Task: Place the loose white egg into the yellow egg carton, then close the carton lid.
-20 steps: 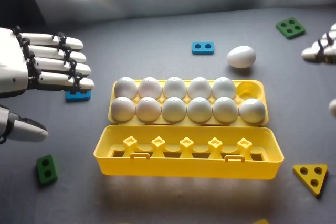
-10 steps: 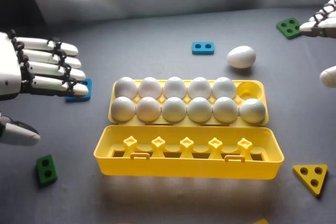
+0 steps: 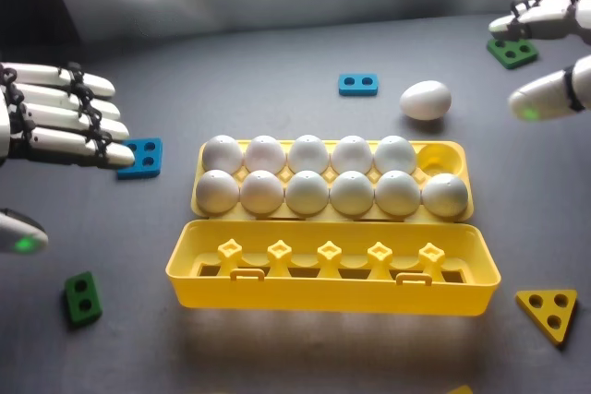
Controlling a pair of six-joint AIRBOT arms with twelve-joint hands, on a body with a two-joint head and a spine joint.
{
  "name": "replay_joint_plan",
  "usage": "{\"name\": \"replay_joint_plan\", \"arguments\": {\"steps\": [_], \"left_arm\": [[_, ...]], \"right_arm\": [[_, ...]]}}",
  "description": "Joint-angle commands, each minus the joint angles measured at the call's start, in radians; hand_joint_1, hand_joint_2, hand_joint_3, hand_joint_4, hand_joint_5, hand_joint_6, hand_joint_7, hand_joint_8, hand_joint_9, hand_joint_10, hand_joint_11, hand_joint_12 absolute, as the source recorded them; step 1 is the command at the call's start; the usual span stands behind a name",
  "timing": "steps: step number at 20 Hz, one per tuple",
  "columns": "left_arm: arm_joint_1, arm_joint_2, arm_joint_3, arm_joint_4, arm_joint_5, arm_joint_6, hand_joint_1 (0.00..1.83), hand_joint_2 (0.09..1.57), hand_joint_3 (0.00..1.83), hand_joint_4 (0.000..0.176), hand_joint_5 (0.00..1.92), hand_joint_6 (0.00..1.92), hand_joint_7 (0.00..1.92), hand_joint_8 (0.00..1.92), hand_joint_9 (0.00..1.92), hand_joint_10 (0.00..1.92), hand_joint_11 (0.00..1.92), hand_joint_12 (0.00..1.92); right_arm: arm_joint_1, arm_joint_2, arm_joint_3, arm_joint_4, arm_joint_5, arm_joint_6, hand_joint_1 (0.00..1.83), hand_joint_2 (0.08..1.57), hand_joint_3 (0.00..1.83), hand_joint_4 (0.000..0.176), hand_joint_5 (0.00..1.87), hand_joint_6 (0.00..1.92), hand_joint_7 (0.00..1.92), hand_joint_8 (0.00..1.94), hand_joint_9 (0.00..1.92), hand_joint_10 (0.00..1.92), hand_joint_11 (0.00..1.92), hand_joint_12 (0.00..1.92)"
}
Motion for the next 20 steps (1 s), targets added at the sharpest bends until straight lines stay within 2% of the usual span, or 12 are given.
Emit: {"name": "replay_joint_plan", "arguments": {"steps": [1, 2, 3, 5, 6, 9, 11, 13, 20], "left_arm": [[-0.011, 0.016, 0.008, -0.048, -0.061, -0.004, 0.0, 1.29, 0.0, 0.0, 0.2, 0.0, 0.18, 0.0, 0.14, 0.0, 0.01, 0.09], [-0.011, 0.017, 0.008, -0.046, -0.06, -0.008, 0.0, 1.29, 0.0, 0.0, 0.21, 0.01, 0.19, 0.01, 0.15, 0.01, 0.01, 0.1], [-0.012, 0.017, 0.012, -0.046, -0.06, -0.021, 0.0, 1.29, 0.0, 0.0, 0.21, 0.01, 0.2, 0.01, 0.15, 0.01, 0.01, 0.1], [-0.026, 0.016, 0.019, -0.047, -0.056, -0.058, 0.0, 1.29, 0.0, 0.0, 0.22, 0.01, 0.2, 0.01, 0.16, 0.01, 0.01, 0.1], [-0.03, 0.016, 0.019, -0.047, -0.056, -0.07, 0.0, 1.29, 0.0, 0.0, 0.21, 0.0, 0.2, 0.01, 0.15, 0.0, 0.0, 0.1], [-0.03, 0.02, 0.012, -0.042, -0.057, -0.105, 0.0, 1.29, 0.0, 0.0, 0.21, 0.0, 0.2, 0.0, 0.16, 0.0, 0.01, 0.1], [-0.037, 0.023, 0.009, -0.009, -0.057, -0.117, 0.0, 1.28, 0.0, 0.0, 0.23, 0.01, 0.21, 0.01, 0.16, 0.0, 0.0, 0.1], [-0.046, 0.024, 0.009, 0.033, -0.056, -0.139, 0.0, 1.28, 0.0, 0.0, 0.22, 0.0, 0.2, 0.0, 0.14, 0.0, 0.0, 0.08], [-0.034, 0.046, 0.011, 0.071, -0.099, -0.189, 0.0, 1.28, 0.0, 0.0, 0.24, 0.01, 0.22, 0.01, 0.17, 0.01, 0.04, 0.09]], "right_arm": [[0.016, 0.002, 0.025, 0.012, 0.068, 0.007, 0.0, 0.97, 0.0, 0.083, 0.14, 0.0, 0.1, 0.0, 0.01, 0.0, 0.0, 0.0], [0.016, -0.013, 0.042, 0.012, 0.067, 0.007, 0.0, 0.96, 0.0, 0.083, 0.13, 0.0, 0.08, 0.0, 0.0, 0.0, 0.0, 0.0], [0.015, -0.038, 0.069, 0.012, 0.064, 0.006, 0.03, 0.94, 0.0, 0.101, 0.15, 0.01, 0.07, 0.0, 0.0, 0.0, 0.0, 0.0], [0.015, -0.078, 0.11, 0.012, 0.06, 0.001, 0.1, 0.88, 0.0, 0.152, 0.16, 0.0, 0.04, 0.0, 0.0, 0.0, 0.0, 0.0], [0.015, -0.095, 0.126, 0.012, 0.06, -0.005, 0.12, 0.86, 0.0, 0.163, 0.16, 0.0, 0.02, 0.0, 0.0, 0.0, 0.0, 0.0], [0.011, -0.144, 0.169, 0.012, 0.06, -0.034, 0.24, 0.81, 0.0, 0.169, 0.15, 0.0, 0.0, 0.0, 0.0, 0.0, 0.0, 0.0], [0.006, -0.176, 0.197, 0.012, 0.06, -0.037, 0.26, 0.8, 0.0, 0.166, 0.21, 0.01, 0.0, 0.0, 0.0, 0.0, 0.02, 0.01], [0.004, -0.205, 0.225, 0.012, 0.06, -0.039, 0.28, 0.8, 0.0, 0.175, 0.22, 0.01, 0.0, 0.0, 0.0, 0.0, 0.01, 0.01], [0.01, -0.296, 0.33, 0.062, 0.06, -0.037, 0.4, 0.79, 0.0, 0.176, 0.35, 0.01, 0.0, 0.0, 0.0, 0.0, 0.03, 0.03]]}}
